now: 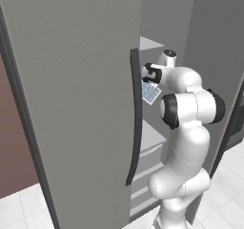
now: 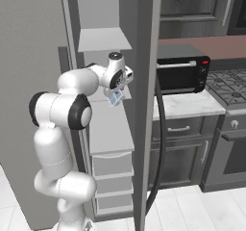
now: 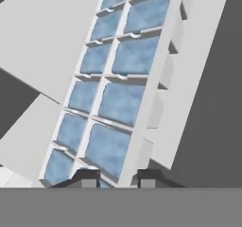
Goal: The ice cube tray has been filled with water. Take the tray and place it in the freezer to make ice. Close the freezer door after placing the tray.
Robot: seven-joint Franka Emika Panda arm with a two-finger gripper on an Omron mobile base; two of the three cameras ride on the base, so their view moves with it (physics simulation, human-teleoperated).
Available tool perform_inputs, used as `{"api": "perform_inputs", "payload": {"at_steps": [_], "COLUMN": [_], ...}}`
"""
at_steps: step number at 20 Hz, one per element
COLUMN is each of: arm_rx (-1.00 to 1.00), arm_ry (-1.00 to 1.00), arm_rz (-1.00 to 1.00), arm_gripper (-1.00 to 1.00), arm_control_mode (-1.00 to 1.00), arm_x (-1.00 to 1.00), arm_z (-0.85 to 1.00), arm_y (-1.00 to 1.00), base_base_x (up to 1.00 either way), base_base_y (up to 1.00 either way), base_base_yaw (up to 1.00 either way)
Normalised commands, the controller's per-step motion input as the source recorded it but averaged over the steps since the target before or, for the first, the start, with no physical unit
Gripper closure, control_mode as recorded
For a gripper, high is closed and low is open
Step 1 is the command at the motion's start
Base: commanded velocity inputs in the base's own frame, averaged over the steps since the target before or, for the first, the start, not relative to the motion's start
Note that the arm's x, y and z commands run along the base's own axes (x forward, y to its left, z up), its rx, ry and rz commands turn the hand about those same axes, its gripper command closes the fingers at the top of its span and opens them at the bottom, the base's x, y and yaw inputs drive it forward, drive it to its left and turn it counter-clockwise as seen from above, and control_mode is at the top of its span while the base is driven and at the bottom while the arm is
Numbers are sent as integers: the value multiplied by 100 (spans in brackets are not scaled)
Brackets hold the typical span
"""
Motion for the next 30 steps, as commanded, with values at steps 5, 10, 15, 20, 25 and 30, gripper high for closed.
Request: {"api": "perform_inputs", "payload": {"at_steps": [5, 10, 15, 20, 25, 30], "arm_rx": [-1, -1, -1, 0, 0, 0], "arm_ry": [0, 0, -5, -6, -4, -5], "arm_rz": [0, 0, 0, 0, 0, 0], "arm_gripper": [100, -100, -100, -100, -100, -100], "arm_control_mode": [-100, -100, -100, -100, -100, -100], "arm_x": [52, 26, -19, -61, -99, -100], "arm_z": [0, 0, 0, 1, 0, 0], "arm_y": [45, 36, 14, 13, 0, 0], "base_base_x": [0, 0, 0, 0, 0, 0], "base_base_y": [0, 0, 0, 0, 0, 0], "base_base_yaw": [0, 0, 0, 0, 0, 0]}}
